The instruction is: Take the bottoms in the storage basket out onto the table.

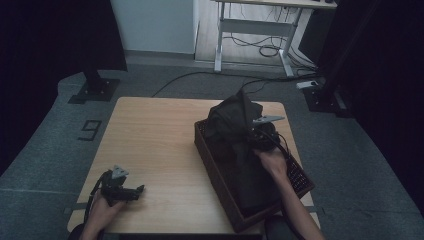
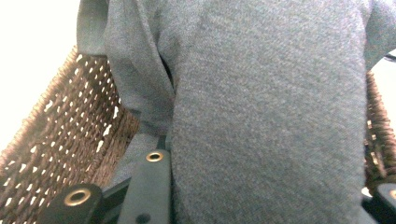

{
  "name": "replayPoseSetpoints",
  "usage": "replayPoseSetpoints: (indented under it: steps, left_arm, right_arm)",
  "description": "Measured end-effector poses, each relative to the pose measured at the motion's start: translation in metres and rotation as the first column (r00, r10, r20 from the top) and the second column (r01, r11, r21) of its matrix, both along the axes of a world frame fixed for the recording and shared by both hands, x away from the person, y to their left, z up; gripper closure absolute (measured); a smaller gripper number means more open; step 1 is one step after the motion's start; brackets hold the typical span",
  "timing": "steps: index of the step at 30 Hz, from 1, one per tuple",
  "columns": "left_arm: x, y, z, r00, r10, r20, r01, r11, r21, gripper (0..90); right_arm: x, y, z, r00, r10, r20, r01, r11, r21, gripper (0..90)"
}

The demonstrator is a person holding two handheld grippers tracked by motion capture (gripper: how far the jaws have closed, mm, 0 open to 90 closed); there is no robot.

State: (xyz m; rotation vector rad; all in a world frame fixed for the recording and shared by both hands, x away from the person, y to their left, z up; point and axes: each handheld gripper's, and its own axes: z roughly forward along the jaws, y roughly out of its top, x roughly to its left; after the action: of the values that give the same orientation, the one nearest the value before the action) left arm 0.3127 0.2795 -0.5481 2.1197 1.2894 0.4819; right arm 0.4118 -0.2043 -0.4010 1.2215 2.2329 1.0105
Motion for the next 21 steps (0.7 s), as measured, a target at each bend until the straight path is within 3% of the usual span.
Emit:
replayPoseSetpoints:
  steps: [21]
  left_arm:
    - [0.000,0.000,0.000,1.0000,0.000,-0.002,0.000,1.0000,0.001,0.0]
  right_arm:
    - [-0.006,-0.009,0.043,0.9987,0.002,0.050,-0.003,1.000,0.027,66.1]
